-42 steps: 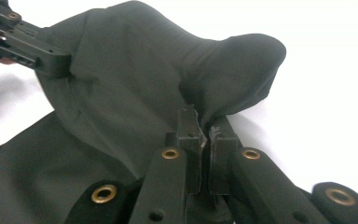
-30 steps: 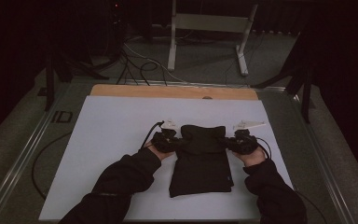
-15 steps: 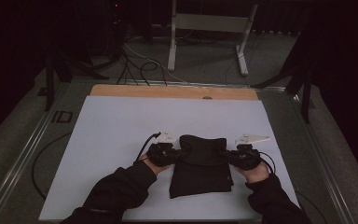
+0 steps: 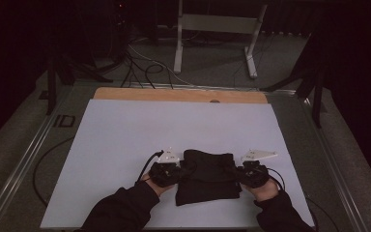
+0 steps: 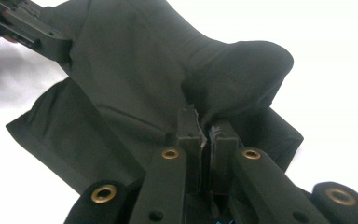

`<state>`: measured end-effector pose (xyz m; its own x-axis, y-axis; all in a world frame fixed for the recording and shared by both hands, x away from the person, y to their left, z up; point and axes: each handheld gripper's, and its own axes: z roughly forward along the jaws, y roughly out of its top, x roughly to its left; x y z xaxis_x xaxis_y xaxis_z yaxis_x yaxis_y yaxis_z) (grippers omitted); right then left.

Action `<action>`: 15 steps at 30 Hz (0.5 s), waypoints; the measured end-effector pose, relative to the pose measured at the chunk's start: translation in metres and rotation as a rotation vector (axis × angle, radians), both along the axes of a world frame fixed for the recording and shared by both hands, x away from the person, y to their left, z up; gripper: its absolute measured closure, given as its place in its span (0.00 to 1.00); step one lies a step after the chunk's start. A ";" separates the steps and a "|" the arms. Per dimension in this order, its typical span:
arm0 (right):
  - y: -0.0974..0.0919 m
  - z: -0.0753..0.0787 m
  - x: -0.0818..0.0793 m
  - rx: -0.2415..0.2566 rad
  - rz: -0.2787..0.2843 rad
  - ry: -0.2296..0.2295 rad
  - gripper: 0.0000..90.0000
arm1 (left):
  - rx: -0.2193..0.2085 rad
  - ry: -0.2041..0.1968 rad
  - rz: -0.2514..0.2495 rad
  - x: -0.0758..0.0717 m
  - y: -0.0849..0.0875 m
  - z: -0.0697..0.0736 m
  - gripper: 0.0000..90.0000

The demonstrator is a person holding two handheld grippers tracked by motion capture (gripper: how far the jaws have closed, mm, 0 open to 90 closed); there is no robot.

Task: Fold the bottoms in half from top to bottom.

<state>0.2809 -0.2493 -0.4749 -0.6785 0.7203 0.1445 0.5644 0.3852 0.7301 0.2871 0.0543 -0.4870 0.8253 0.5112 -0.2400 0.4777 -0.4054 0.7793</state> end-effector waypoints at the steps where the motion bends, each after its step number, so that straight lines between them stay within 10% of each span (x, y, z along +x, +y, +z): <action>1: 0.000 0.000 -0.001 -0.016 0.007 -0.011 0.97 | -0.001 -0.007 0.002 -0.002 0.000 0.000 0.95; 15: 0.002 -0.010 -0.011 -0.043 0.023 0.018 0.96 | 0.031 0.009 -0.012 -0.021 -0.003 -0.008 0.95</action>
<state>0.2701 -0.2468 -0.4852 -0.6929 0.7100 0.1259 0.5678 0.4295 0.7023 0.2663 0.0514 -0.4945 0.8290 0.5089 -0.2318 0.4799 -0.4347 0.7621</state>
